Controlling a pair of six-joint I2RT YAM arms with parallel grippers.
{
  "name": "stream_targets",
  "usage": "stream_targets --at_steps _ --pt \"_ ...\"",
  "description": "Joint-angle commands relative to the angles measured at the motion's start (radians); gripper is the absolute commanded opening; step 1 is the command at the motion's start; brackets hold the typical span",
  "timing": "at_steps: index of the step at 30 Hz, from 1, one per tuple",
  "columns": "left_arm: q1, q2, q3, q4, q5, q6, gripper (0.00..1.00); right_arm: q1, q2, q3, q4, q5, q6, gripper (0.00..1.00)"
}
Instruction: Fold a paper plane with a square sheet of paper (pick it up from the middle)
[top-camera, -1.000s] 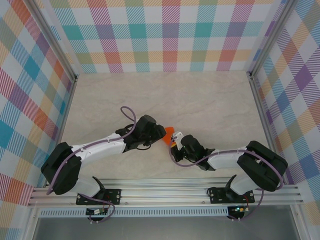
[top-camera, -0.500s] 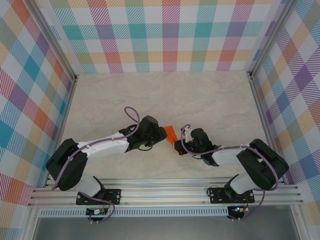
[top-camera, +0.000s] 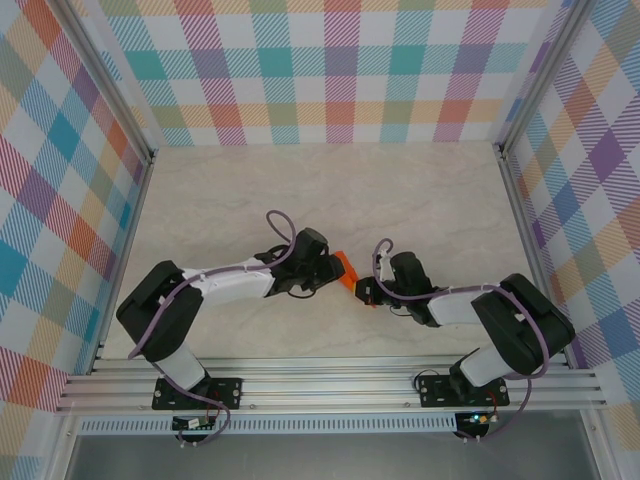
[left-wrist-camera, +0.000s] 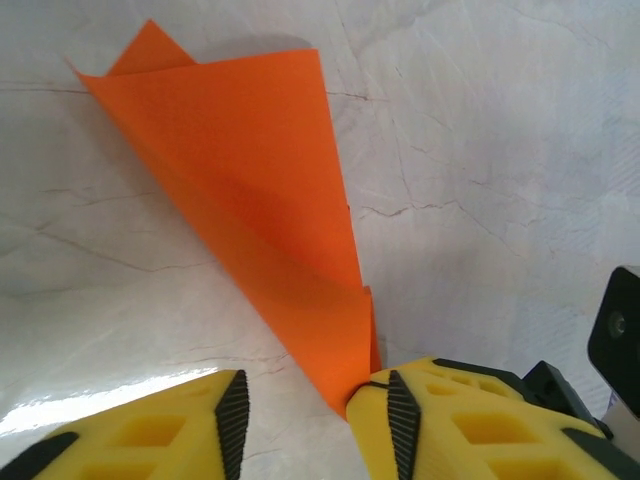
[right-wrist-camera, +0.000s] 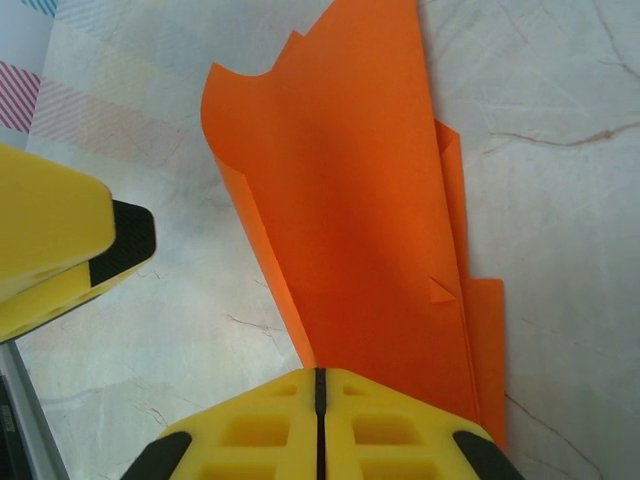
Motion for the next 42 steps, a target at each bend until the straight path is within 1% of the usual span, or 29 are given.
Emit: stream_targets --at_steps 1,6,13,17,20,23,25,27,31,34,38,42 --pt "0.003 0.040 0.036 0.054 0.056 0.018 0.38 -0.020 0.021 0.013 -0.008 -0.055 0.047 0.08" --pt "0.002 0.076 0.055 0.063 0.074 0.024 0.36 -0.051 0.045 0.008 0.029 -0.091 0.101 0.08" --pt "0.000 0.109 0.079 0.087 0.106 0.039 0.39 -0.074 0.058 0.006 0.064 -0.129 0.151 0.08" --pt "-0.002 0.134 0.097 0.078 0.104 0.050 0.40 -0.077 0.030 0.015 0.042 -0.148 0.152 0.09" --pt "-0.001 0.150 0.103 0.079 0.095 0.047 0.40 -0.077 -0.009 0.033 -0.036 -0.142 0.106 0.13" --pt "-0.001 0.161 0.112 0.070 0.079 0.046 0.39 -0.077 -0.051 0.044 -0.127 -0.117 0.047 0.20" --pt "0.000 0.163 0.117 0.067 0.067 0.048 0.39 -0.077 -0.076 0.056 -0.194 -0.100 0.001 0.29" --pt "-0.001 0.163 0.122 0.064 0.059 0.050 0.38 -0.077 -0.092 0.070 -0.259 -0.081 -0.037 0.34" --pt "0.000 0.162 0.134 0.051 0.048 0.059 0.38 -0.076 -0.105 0.097 -0.359 -0.038 -0.107 0.47" --pt "-0.001 0.161 0.137 0.049 0.047 0.061 0.38 -0.072 -0.102 0.123 -0.412 -0.006 -0.153 0.53" --pt "0.001 0.165 0.141 0.047 0.047 0.063 0.38 -0.066 -0.089 0.158 -0.474 0.028 -0.205 0.54" --pt "0.000 0.172 0.146 0.042 0.051 0.064 0.38 -0.065 -0.064 0.182 -0.486 0.002 -0.223 0.49"
